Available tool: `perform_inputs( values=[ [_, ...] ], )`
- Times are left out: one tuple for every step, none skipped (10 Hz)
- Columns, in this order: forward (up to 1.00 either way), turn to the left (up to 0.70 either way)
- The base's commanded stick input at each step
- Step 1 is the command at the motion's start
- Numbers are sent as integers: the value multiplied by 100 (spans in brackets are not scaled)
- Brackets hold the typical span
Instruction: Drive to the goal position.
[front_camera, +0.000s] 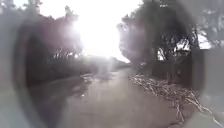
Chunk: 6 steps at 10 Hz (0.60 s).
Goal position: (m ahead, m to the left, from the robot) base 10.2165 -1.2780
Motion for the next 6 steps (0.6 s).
perform_inputs(
  values=[
    [100, 0],
    [100, 0],
    [100, 0],
    [100, 0],
    [100, 0],
    [100, 0]
  ],
)
